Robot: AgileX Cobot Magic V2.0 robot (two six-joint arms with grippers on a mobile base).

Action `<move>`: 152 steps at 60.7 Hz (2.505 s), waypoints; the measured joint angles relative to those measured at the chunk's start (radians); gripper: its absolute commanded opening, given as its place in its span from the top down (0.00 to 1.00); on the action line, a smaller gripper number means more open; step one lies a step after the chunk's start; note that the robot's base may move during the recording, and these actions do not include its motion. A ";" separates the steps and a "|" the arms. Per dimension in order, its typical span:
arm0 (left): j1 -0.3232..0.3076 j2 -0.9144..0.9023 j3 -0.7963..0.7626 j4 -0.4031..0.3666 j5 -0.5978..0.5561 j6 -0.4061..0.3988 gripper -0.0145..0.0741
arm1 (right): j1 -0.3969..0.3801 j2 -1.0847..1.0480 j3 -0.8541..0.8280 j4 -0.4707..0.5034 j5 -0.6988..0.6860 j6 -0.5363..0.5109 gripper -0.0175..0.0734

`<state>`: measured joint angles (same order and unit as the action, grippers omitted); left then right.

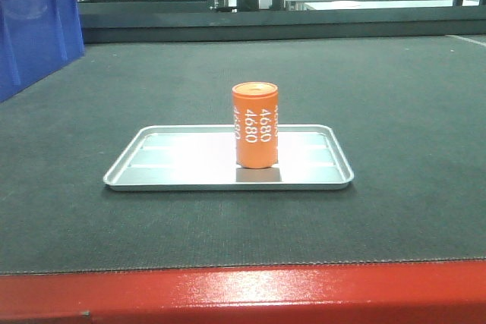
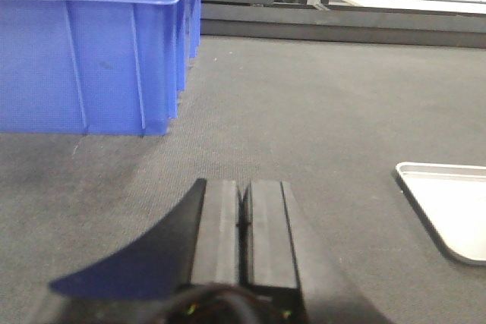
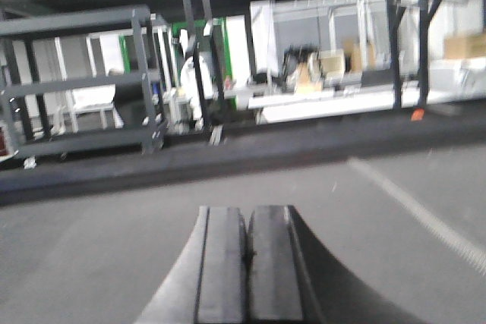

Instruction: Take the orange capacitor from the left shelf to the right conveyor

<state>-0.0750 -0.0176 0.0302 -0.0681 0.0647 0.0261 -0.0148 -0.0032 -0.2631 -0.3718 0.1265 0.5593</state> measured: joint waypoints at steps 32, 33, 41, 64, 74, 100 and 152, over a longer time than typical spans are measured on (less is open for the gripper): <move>0.000 0.000 0.000 0.000 0.000 0.000 0.98 | -0.004 0.060 0.238 0.002 -0.229 -0.005 0.75; 0.000 0.000 0.000 0.000 0.000 0.000 0.98 | -0.004 0.061 0.239 0.001 -0.229 -0.005 0.75; 0.000 0.000 0.000 0.000 0.000 0.000 0.98 | -0.005 0.059 0.245 0.001 -0.255 -0.009 0.75; 0.000 0.000 0.000 0.000 0.000 0.000 0.98 | -0.005 0.016 0.245 0.195 -0.303 -0.254 0.75; 0.000 0.000 0.000 0.000 0.000 0.000 0.98 | -0.005 -0.007 0.245 0.342 -0.264 -0.455 0.75; 0.000 0.000 0.000 0.000 0.000 0.000 0.98 | -0.005 -0.007 0.293 0.359 -0.246 -0.489 0.75; 0.000 0.000 0.000 0.000 0.000 0.000 0.98 | -0.005 -0.009 0.295 0.359 -0.257 -0.489 0.75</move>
<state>-0.0750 -0.0176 0.0302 -0.0681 0.0647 0.0261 -0.0196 -0.0122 0.0317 -0.0125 -0.1301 0.0706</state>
